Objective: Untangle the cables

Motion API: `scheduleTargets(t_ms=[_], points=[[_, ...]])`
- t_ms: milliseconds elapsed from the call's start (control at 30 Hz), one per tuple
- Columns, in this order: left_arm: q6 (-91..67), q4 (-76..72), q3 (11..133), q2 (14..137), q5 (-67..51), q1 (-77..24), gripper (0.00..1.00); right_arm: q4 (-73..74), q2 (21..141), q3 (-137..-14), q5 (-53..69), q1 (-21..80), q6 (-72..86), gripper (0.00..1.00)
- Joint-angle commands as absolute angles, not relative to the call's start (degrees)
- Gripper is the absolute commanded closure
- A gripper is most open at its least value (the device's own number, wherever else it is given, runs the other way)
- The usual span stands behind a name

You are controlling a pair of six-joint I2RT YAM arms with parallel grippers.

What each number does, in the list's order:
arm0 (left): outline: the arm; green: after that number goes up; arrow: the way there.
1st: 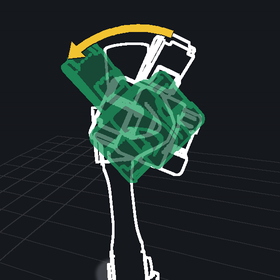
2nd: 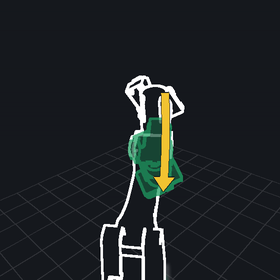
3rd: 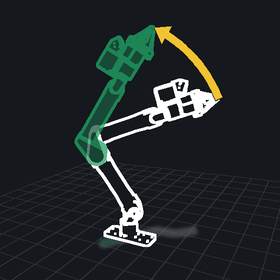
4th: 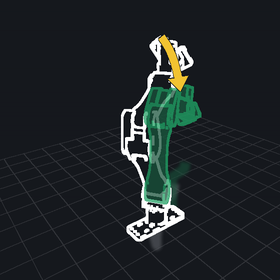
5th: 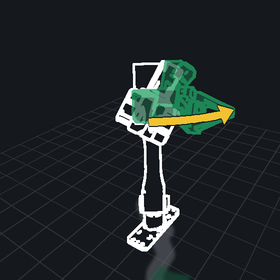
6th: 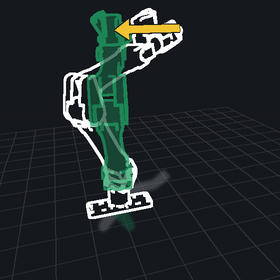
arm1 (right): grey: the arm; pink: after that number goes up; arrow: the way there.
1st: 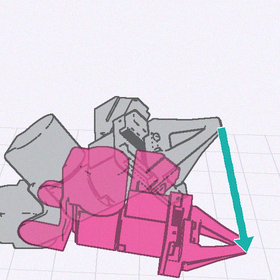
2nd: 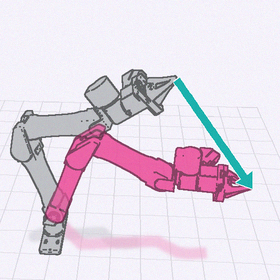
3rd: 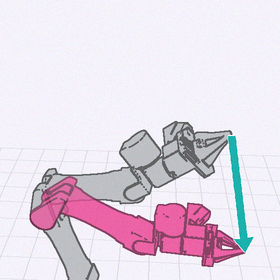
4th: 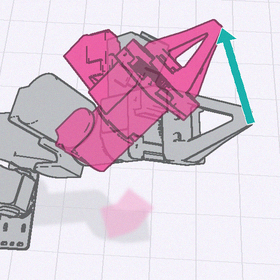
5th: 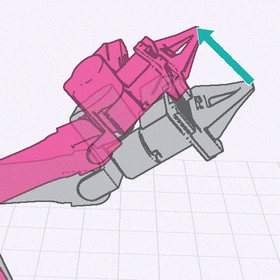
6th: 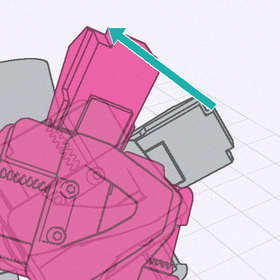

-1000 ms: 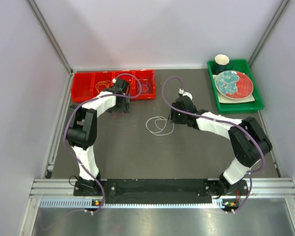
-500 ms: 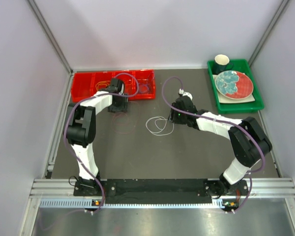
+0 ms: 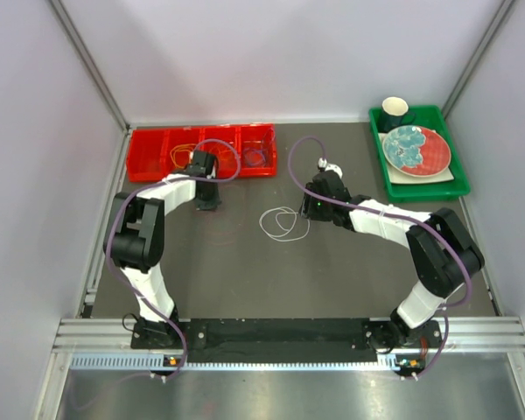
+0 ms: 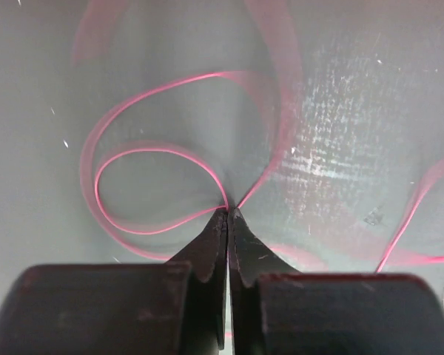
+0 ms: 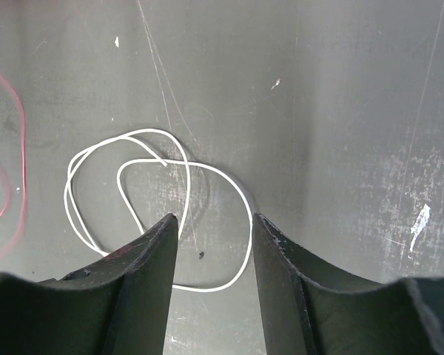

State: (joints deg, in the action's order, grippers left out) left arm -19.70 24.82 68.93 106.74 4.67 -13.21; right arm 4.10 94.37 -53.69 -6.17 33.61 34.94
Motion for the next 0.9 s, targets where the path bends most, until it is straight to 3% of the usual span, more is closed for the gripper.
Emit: scheduleTargets(t_ms=[0, 500, 867], points=[[-21.8, 25.93, 65.83, 106.52, 3.08, -13.62, 1.0, 3.25, 94.66, -56.34, -6.24, 34.1, 34.28, 0.55], [-22.68, 39.63, 86.11, 100.29, 4.57, -13.97, 1.0, 3.34, 94.75, -56.51, -6.33, 34.1, 34.28, 0.55], [-20.57, 41.57, 99.66, 95.98, 12.47, -13.54, 1.0, 3.34, 94.66, -56.43, -6.33, 34.19, 34.28, 0.55]])
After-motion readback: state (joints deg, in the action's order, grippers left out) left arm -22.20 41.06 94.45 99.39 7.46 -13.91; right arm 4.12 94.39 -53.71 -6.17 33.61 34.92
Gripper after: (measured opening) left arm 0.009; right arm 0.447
